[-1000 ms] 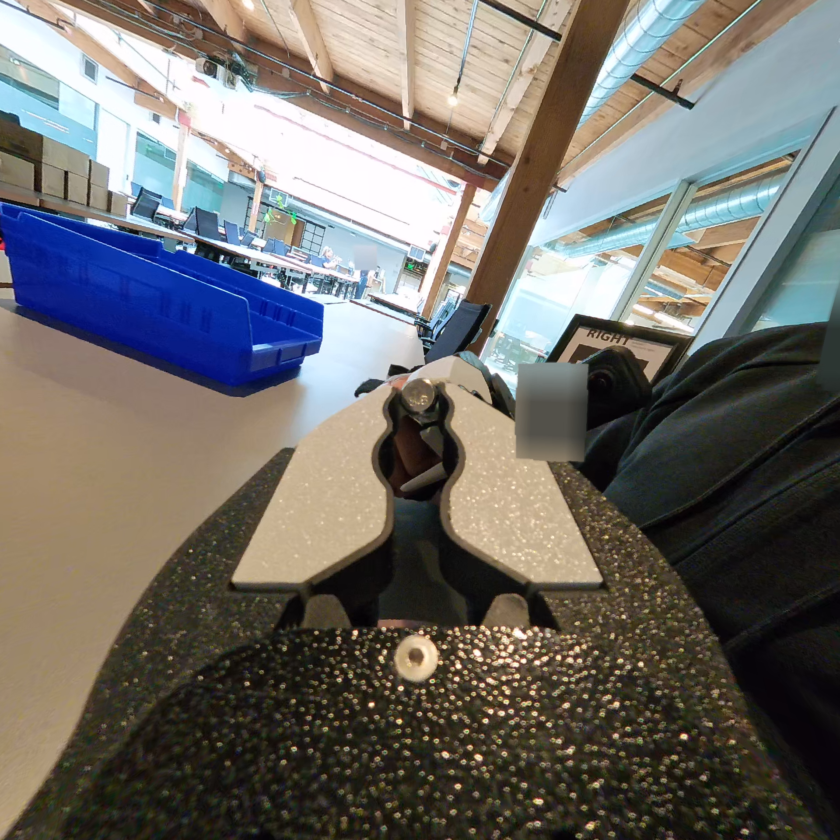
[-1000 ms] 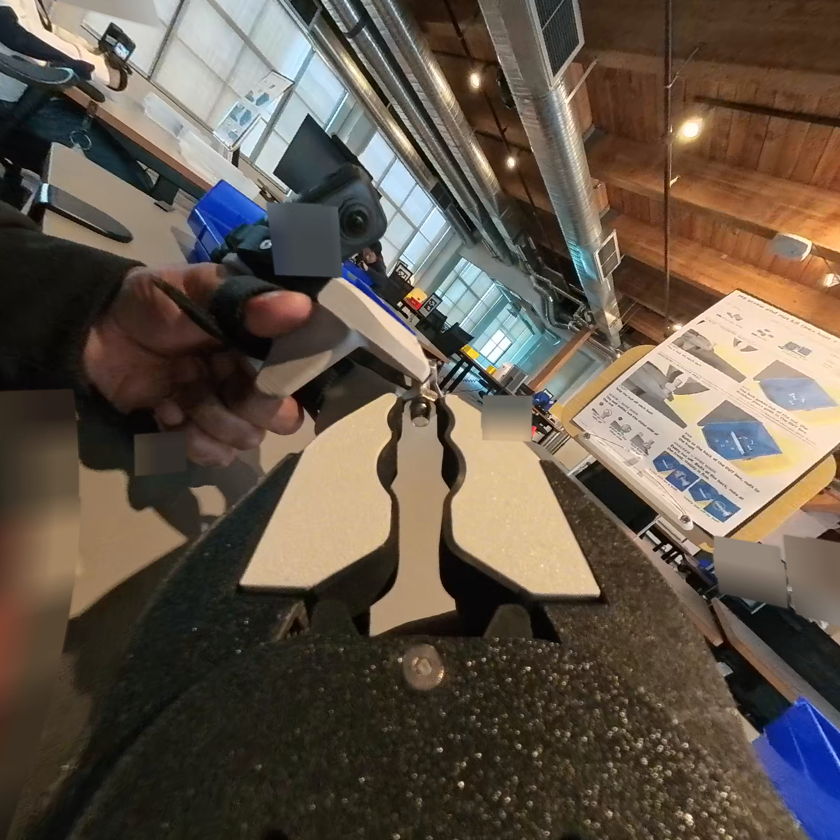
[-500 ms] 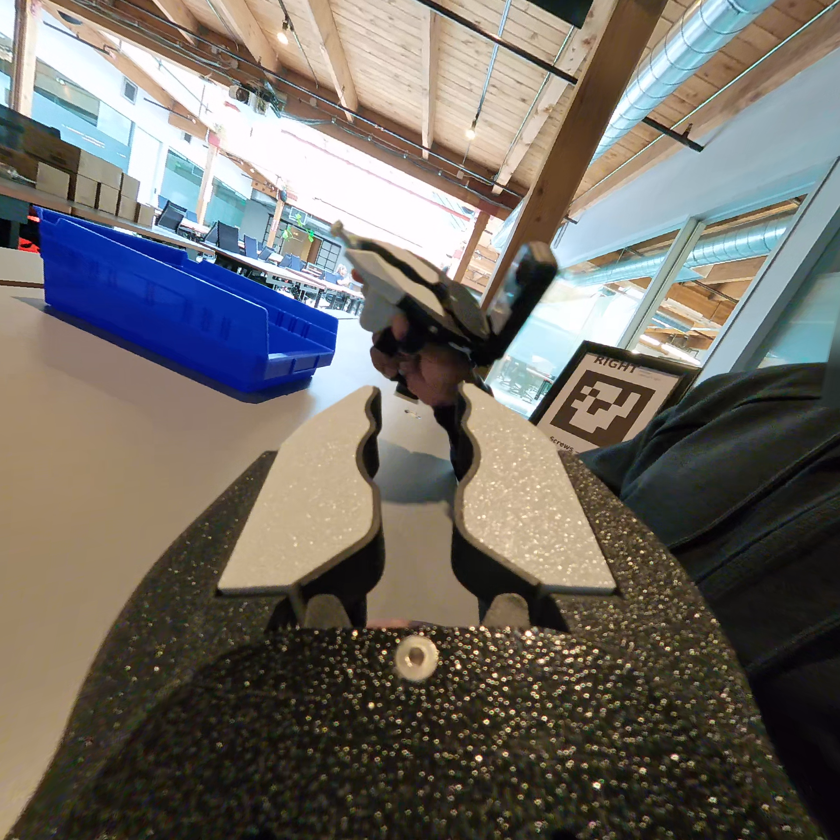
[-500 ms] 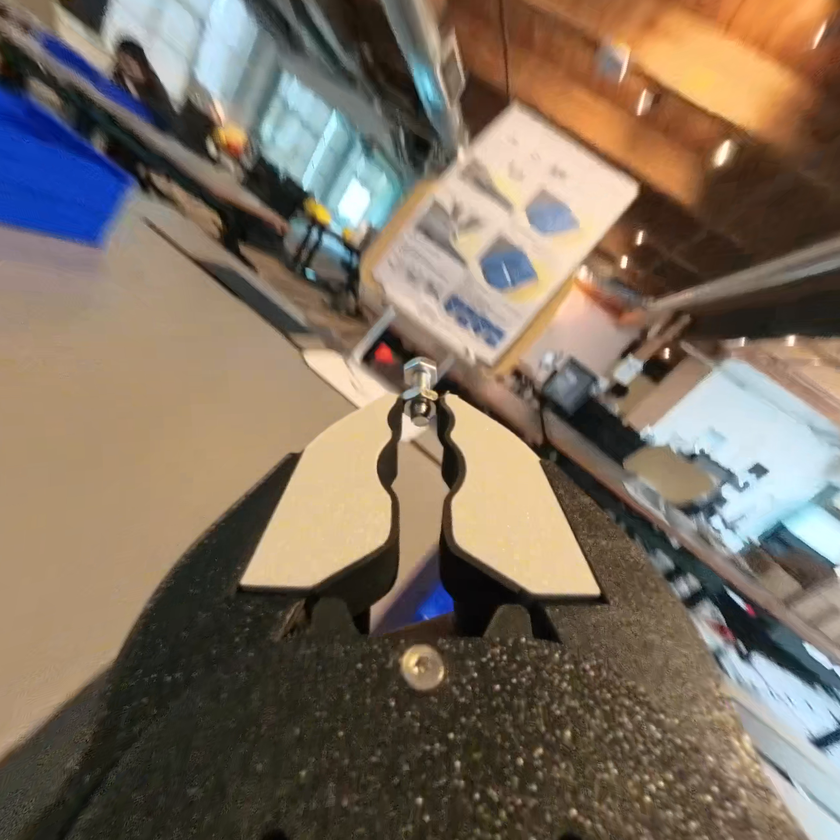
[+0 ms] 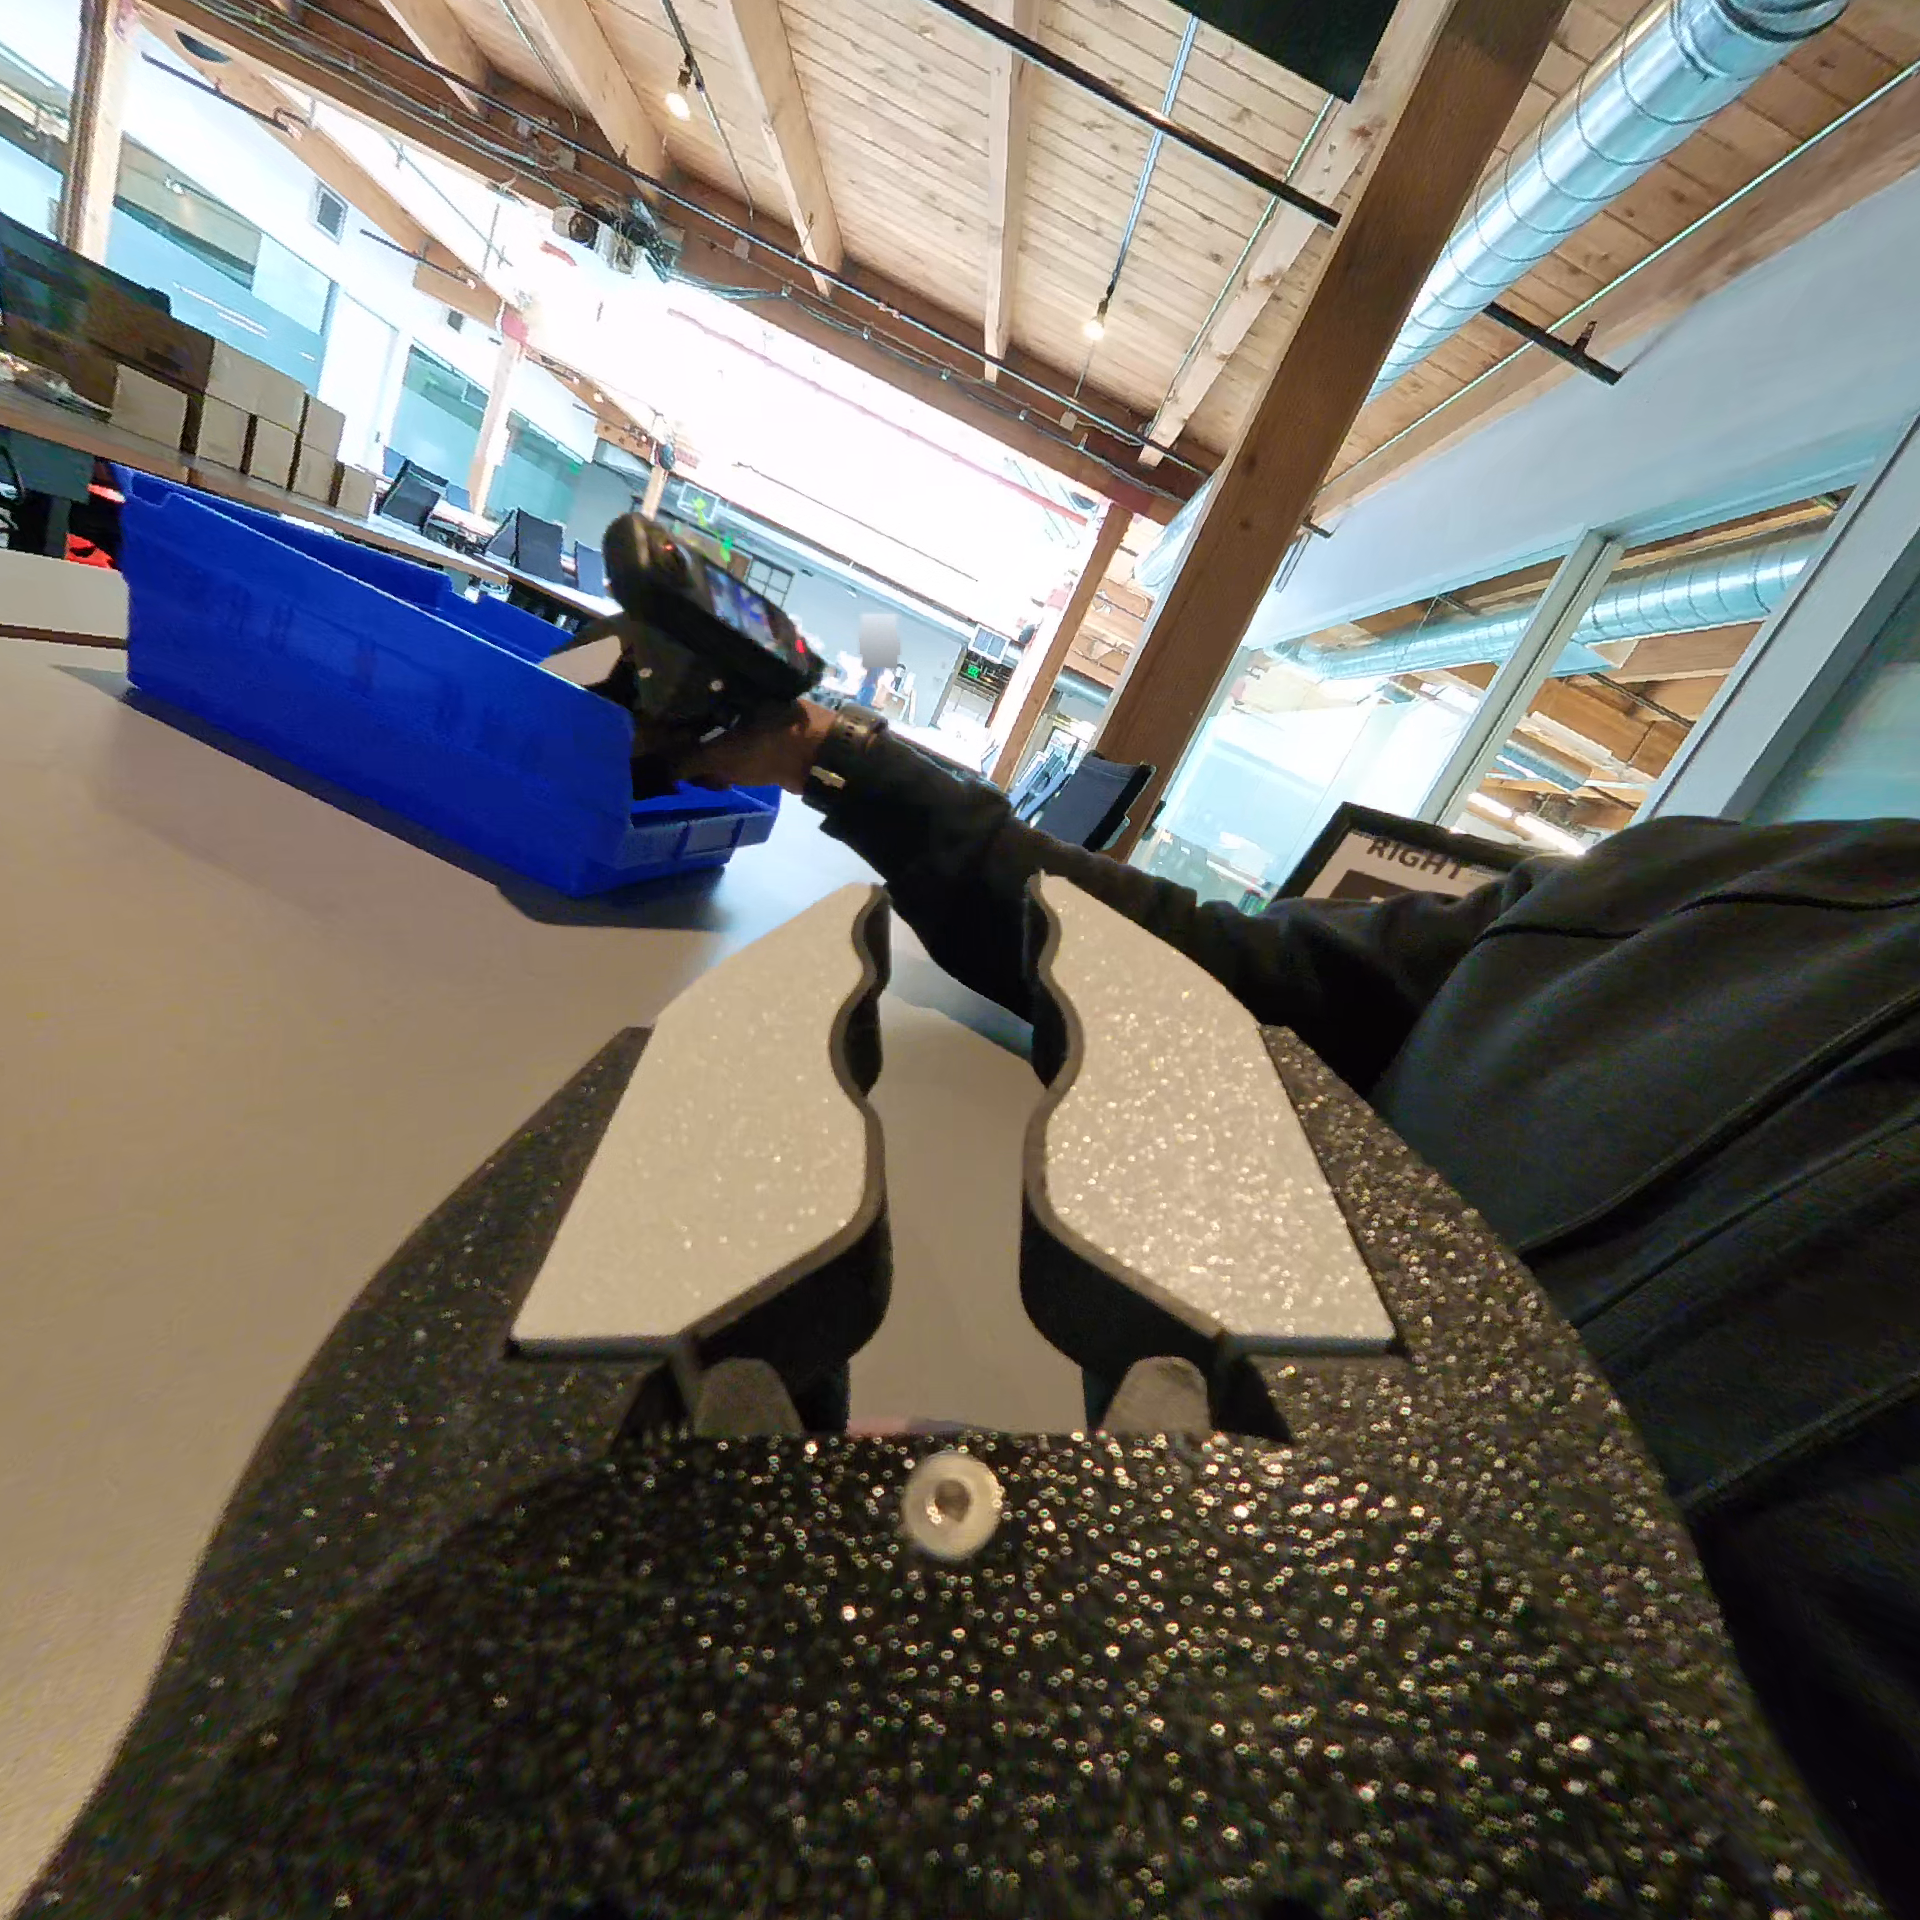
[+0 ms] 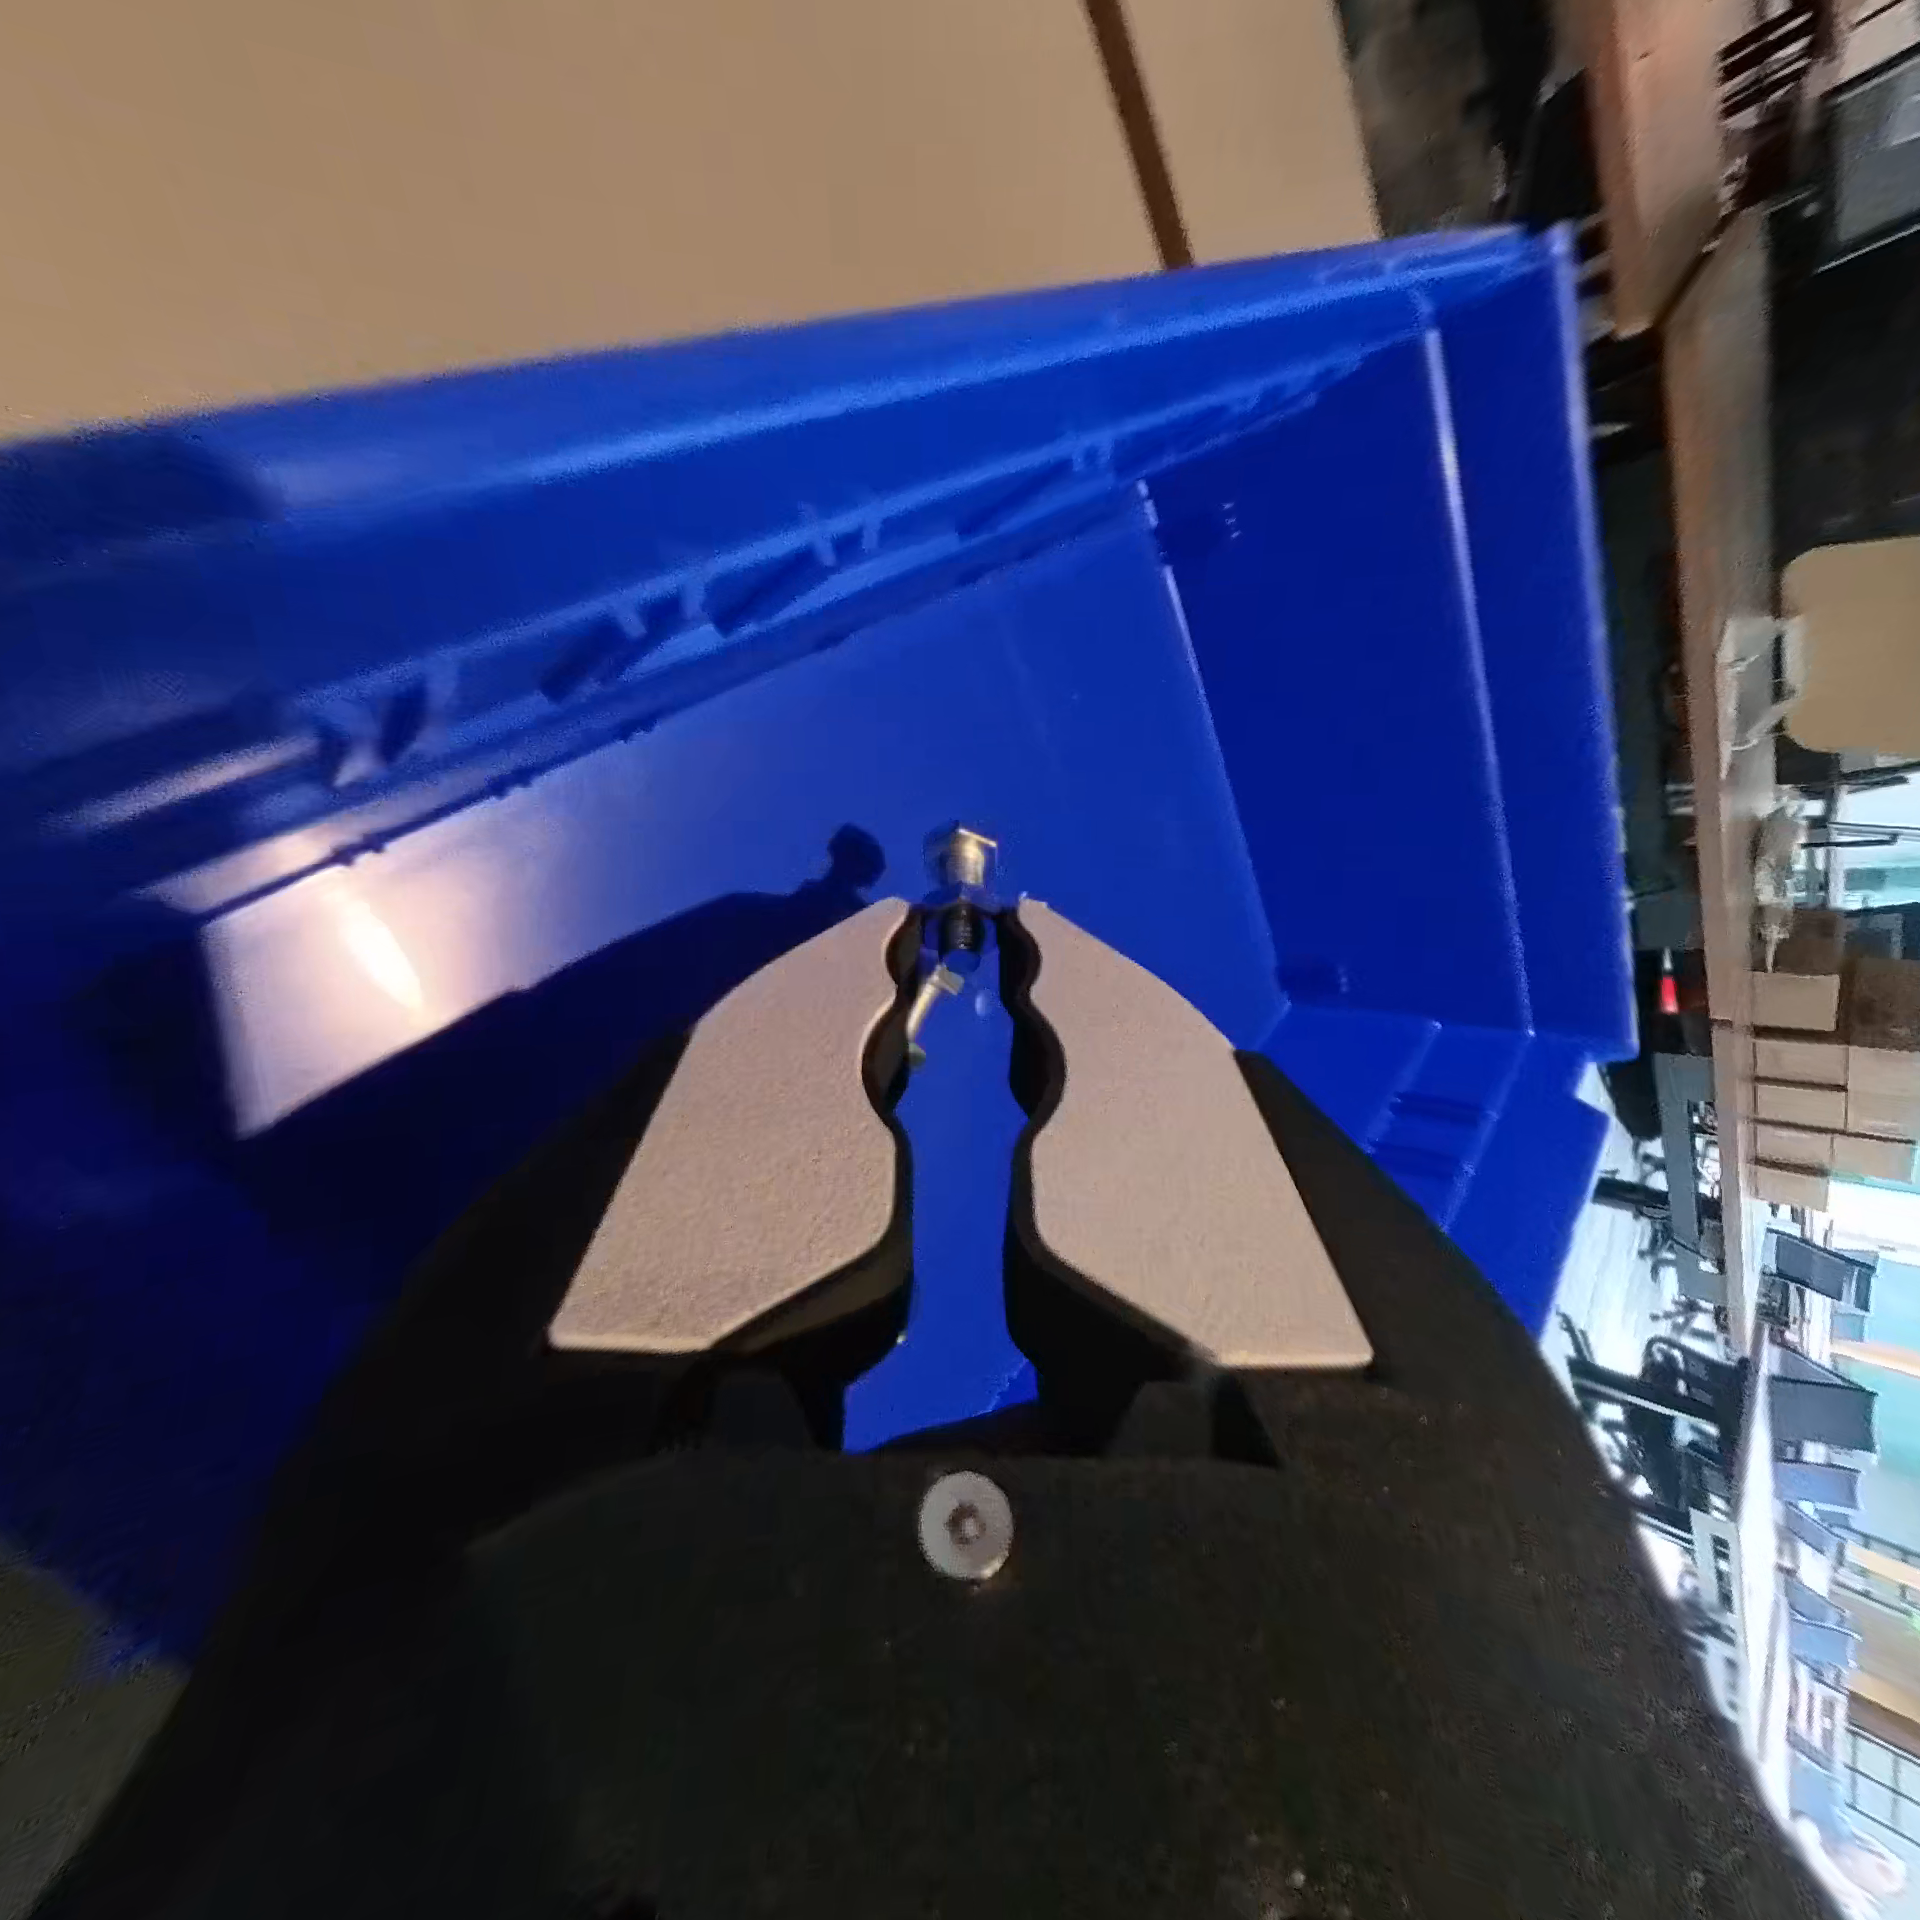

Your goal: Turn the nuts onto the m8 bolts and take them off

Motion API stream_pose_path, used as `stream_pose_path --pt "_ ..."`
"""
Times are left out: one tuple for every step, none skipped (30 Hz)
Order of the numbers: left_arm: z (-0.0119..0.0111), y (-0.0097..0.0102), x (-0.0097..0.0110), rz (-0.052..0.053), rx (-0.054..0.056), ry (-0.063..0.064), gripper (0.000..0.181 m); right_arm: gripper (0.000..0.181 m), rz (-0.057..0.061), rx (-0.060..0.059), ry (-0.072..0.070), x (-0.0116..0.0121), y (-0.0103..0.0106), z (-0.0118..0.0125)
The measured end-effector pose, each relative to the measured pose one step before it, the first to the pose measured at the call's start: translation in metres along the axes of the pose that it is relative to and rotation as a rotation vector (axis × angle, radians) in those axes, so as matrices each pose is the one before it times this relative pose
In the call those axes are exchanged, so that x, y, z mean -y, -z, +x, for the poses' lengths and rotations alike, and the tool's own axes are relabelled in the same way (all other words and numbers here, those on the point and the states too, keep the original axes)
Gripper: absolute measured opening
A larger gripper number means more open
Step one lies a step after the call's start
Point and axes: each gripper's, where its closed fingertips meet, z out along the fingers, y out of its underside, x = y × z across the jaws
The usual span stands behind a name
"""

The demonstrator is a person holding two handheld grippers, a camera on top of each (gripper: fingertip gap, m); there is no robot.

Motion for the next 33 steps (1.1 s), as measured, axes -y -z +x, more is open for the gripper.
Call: stream_pose_path --pt "-0.00013 0.00067 0.00081 0.0056 -0.0007 0.0026 0.023 0.014 -0.0242 0.0128 0.0148 -0.00077 -0.00461 -0.00136" --pt "0.00015 0.00072 0.00084 0.0059 -0.0015 0.0006 0.023 0.014 -0.0244 0.0061 0.0142 -0.00117 -0.00363 -0.00060" --pt "0.00049 0.00087 0.00083 0.0061 -0.0017 -0.0011 0.022 0.014 -0.0232 0.0098 0.0131 -0.00161 -0.00260 -0.00150" --pt "0.00049 0.00073 0.00070 0.0054 -0.0018 -0.0009 0.022 0.014 -0.0189 0.0196 0.0116 -0.00172 -0.00172 -0.00305" --pt "0.00032 0.00061 0.00040 0.0031 -0.0015 0.0004 0.022 0.014 -0.0115 0.0224 0.0078 -0.00113 -0.00082 -0.00346" --pt "0.00015 0.00031 0.00025 0.0014 -0.0012 0.0010 0.021 0.015 -0.0044 0.0161 0.0011 -0.00067 -0.00009 -0.00227" --pt "0.00010 0.00006 0.00014 0.0005 -0.0011 0.0006 0.021 0.015 0.0020 0.0085 -0.0041 -0.00019 0.00066 -0.00102" --pt "0.00001 -0.00014 -0.00034 -0.0020 -0.0002 0.0002 0.021 0.019 0.0073 0.0082 -0.0063 0.00013 0.00131 -0.00056" --pt "0.00003 -0.00045 -0.00052 -0.0038 -0.0004 -0.0002 0.021 0.023 0.0079 0.0077 -0.0087 0.00004 0.00197 -0.00011" --pt "0.00006 -0.00036 -0.00053 -0.0038 0.0000 -0.0005 0.021 0.028 0.0070 -0.0039 -0.0108 -0.00029 0.00280 0.00192" --pt "-0.00007 -0.00029 -0.00025 -0.0018 0.0005 0.0001 0.021 0.031 0.0079 -0.0195 -0.0112 -0.00036 0.00387 0.00452" --pt "-0.00018 0.00002 0.00001 0.0001 0.0002 0.0010 0.021 0.033 0.0108 -0.0258 -0.0112 -0.00019 0.00539 0.00566" --pt "-0.00010 0.00005 0.00021 0.0011 -0.0004 0.0020 0.021 0.035 0.0171 -0.0271 -0.0132 0.00039 0.00678 0.00600" --pt "-0.00016 0.00010 0.00013 0.0008 -0.0006 0.0028 0.021 0.035 0.0250 -0.0283 -0.0163 0.00138 0.00808 0.00617" --pt "-0.00018 -0.00004 0.00001 -0.0004 -0.0006 0.0022 0.021 0.036 0.0303 -0.0273 -0.0176 0.00210 0.00925 0.00589" --pt "-0.00006 -0.00023 -0.00030 -0.0022 -0.0004 0.0017 0.021 0.036 0.0329 -0.0245 -0.0180 0.00253 0.01008 0.00535" --pt "-0.00002 -0.00035 -0.00044 -0.0035 -0.0007 0.0015 0.021 0.036 0.0336 -0.0211 -0.0197 0.00269 0.01023 0.00459" --pt "-0.00002 -0.00034 -0.00051 -0.0037 -0.0004 0.0007 0.021 0.036 0.0339 -0.0164 -0.0228 0.00308 0.01021 0.00353" --pt "0.00009 -0.00032 -0.00035 -0.0031 -0.0004 0.0002 0.021 0.035 0.0342 -0.0095 -0.0262 0.00342 0.00965 0.00170" --pt "0.00008 -0.00018 -0.00033 -0.0016 -0.0004 -0.0003 0.021 0.035 0.0370 -0.0017 -0.0283 0.00430 0.00927 -0.00055" --pt "0.00009 0.00003 0.00013 0.0005 0.0000 -0.0007 0.021 0.035 0.0428 0.0077 -0.0286 0.00570 0.00887 -0.00357" --pt "0.00010 0.00017 0.00021 0.0017 0.0005 -0.0007 0.021 0.035 0.0486 0.0170 -0.0261 0.00736 0.00859 -0.00693" --pt "0.00009 0.00028 0.00025 0.0015 0.0002 -0.0004 0.021 0.035 0.0553 0.0227 -0.0195 0.00935 0.00832 -0.01015" --pt "0.00001 0.00023 0.00013 0.0008 0.0008 -0.0003 0.021 0.035 0.0650 0.0262 -0.0103 0.01198 0.00815 -0.01318" --pt "-0.00030 0.00029 0.00009 -0.0009 0.0033 -0.0011 0.021 0.034 0.0746 0.0331 -0.0026 0.01458 0.00766 -0.01677" --pt "-0.00049 0.00040 0.00004 -0.0015 0.0056 -0.0030 0.021 0.034 0.0806 0.0433 0.0025 0.01683 0.00657 -0.02051" --pt "-0.00075 0.00057 -0.00010 -0.0031 0.0087 -0.0061 0.021 0.032 0.0831 0.0496 0.0049 0.01801 0.00445 -0.02331" --pt "-0.00097 0.00083 -0.00019 -0.0049 0.0120 -0.0102 0.021 0.030 0.0807 0.0525 0.0040 0.01798 0.00160 -0.02479" --pt "-0.00125 0.00101 -0.00028 -0.0074 0.0168 -0.0159 0.021 0.029 0.0734 0.0529 0.0026 0.01665 -0.00157 -0.02535" --pt "-0.00185 0.00139 -0.00027 -0.0088 0.0237 -0.0228 0.021 0.027 0.0640 0.0471 -0.0004 0.01434 -0.00471 -0.02425" --pt "-0.00237 0.00207 -0.00042 -0.0120 0.0289 -0.0286 0.021 0.026 0.0516 0.0386 -0.0052 0.01105 -0.00740 -0.02193" --pt "-0.00236 0.00257 -0.00053 -0.0149 0.0316 -0.0337 0.021 0.026 0.0396 0.0326 -0.0122 0.00768 -0.00913 -0.01957" --pt "-0.00236 0.00340 -0.00051 -0.0154 0.0325 -0.0370 0.021 0.026 0.0300 0.0293 -0.0171 0.00490 -0.00973 -0.01708"
